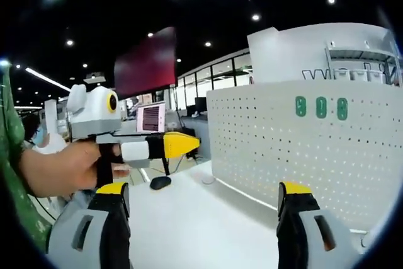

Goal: Insert the hook assembly into the mounting plate slot until the hook locks in place.

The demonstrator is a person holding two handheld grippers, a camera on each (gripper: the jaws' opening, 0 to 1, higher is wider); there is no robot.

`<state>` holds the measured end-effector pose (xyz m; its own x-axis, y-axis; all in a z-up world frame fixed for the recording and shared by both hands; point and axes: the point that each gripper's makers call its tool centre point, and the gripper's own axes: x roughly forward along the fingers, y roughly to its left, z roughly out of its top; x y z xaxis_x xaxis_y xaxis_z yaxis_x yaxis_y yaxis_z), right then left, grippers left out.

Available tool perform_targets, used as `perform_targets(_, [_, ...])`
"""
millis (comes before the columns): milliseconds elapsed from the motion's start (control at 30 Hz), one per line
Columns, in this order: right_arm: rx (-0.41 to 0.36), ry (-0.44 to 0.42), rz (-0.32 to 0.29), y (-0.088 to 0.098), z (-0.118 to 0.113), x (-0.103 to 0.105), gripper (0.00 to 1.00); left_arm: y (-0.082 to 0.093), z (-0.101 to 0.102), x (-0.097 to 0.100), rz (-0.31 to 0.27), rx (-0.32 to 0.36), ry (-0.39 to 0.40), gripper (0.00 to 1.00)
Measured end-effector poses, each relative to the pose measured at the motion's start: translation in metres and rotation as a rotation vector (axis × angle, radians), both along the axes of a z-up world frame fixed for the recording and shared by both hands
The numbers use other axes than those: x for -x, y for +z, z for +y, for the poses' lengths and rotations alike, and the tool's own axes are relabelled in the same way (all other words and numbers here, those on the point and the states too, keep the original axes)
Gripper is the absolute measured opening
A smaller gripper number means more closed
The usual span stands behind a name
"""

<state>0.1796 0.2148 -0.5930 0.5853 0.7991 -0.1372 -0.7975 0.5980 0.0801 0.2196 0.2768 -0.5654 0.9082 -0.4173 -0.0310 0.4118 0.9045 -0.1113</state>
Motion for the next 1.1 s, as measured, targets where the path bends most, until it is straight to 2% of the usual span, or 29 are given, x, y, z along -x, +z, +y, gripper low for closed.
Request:
perform_targets(133, [0.030,-0.005,0.003,-0.005,-0.008,0.005,1.00,-0.004,-0.003,-0.006,0.010,-0.006,0.009,0.03])
perform_targets(333, [0.027,-0.023,0.015,-0.007,-0.019,0.009,1.00,-0.012,-0.008,-0.018,0.024,-0.021,0.018,0.03])
perform_targets(567, [0.021,-0.053,0.007,-0.004,-0.028,0.012,1.00,-0.027,-0.007,-0.044,0.055,-0.039,0.054,0.03])
perform_targets(800, [0.026,-0.065,0.029,-0.014,-0.033,0.010,1.00,-0.014,-0.013,-0.066,0.042,-0.019,0.070,0.03])
perform_targets(1100, [0.030,-0.075,0.037,-0.015,-0.036,0.005,1.00,0.008,-0.020,-0.092,0.007,-0.004,0.099,0.03])
